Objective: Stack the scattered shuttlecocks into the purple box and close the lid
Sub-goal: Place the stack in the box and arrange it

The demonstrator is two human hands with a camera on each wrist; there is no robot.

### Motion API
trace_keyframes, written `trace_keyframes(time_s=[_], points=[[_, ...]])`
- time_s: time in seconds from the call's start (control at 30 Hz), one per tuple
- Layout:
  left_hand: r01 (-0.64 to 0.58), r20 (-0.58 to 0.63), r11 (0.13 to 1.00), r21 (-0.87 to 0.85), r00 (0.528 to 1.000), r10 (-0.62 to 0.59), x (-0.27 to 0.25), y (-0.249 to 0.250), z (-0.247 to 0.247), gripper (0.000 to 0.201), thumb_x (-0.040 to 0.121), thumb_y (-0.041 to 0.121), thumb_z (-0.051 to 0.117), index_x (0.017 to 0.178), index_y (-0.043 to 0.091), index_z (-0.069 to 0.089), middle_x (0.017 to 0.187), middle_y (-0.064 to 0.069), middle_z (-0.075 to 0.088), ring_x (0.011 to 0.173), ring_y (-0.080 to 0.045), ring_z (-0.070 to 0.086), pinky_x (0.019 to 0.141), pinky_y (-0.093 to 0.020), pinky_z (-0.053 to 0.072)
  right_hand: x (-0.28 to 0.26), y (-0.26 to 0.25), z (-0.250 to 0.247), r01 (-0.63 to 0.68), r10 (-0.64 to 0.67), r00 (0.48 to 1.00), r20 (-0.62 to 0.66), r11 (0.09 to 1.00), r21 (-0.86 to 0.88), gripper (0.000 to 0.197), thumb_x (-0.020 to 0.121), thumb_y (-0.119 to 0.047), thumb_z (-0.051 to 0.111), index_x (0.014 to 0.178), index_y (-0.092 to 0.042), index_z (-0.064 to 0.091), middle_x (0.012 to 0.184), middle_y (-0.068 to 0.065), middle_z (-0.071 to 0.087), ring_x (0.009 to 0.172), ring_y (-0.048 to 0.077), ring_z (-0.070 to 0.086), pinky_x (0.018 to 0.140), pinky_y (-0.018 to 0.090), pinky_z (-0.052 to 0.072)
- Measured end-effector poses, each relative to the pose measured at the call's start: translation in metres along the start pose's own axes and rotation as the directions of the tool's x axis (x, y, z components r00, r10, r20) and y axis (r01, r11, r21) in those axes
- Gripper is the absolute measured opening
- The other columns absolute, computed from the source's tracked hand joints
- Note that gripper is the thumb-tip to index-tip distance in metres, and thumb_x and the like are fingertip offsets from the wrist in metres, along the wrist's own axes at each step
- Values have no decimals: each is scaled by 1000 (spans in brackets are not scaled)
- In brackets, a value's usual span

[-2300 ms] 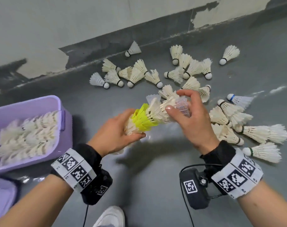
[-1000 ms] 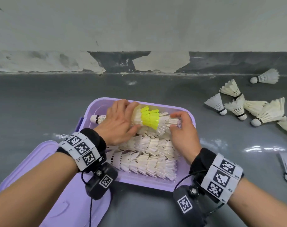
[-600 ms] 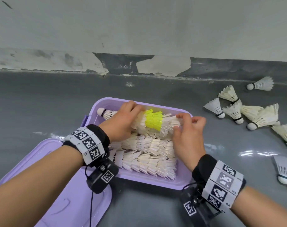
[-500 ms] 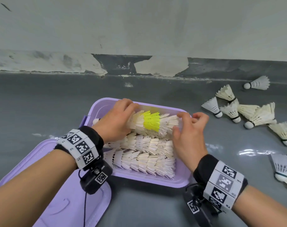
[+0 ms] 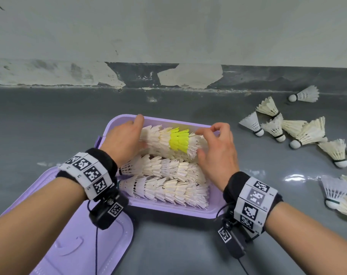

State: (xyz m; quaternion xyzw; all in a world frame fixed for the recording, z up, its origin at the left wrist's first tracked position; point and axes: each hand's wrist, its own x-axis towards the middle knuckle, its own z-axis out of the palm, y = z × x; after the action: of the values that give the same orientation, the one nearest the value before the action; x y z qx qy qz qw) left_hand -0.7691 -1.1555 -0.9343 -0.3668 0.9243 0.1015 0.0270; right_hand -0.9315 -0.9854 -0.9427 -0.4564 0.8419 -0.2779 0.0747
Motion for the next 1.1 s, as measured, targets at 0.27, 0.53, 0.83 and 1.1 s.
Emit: trace_keyframes(time_s=[0.27,0.53,0.83,1.1], points=[[40,167,998,-53,985,-31,13,-2,16,41,83,44,66,98,12,46,95,-3,42,86,-20,41,78,-34,40,2,4,13,-10,22,997,79,989,-150,37,83,-1,55,115,-17,59,104,7,43,93,27,48,68,31,42],[63,201,991,-120,979,-37,12,-2,16,40,87,48,60,92,15,38,98,-2,39,89,-18,35,82,-34,39,3,4,17,-49,84,975,208,985,-167,50,81,7,51,123,-20,46,100,2,31,84,26,46,64,28,40],[59,113,969,-240,993,-32,-1,16,2,20,84,24,65,90,16,48,90,0,53,82,-19,50,65,-28,36,-14,13,1,11,-12,1000,-23,997,-76,41,84,-19,64,123,-18,54,118,13,34,109,27,32,95,39,36],[-111,61,939,-327,989,138,-5,80,-15,10,83,11,58,86,16,50,74,9,51,67,-10,46,56,-19,35,-23,14,-25,-65,67,997,-25,995,74,36,86,-17,57,120,-9,51,121,12,34,114,27,32,101,35,34]])
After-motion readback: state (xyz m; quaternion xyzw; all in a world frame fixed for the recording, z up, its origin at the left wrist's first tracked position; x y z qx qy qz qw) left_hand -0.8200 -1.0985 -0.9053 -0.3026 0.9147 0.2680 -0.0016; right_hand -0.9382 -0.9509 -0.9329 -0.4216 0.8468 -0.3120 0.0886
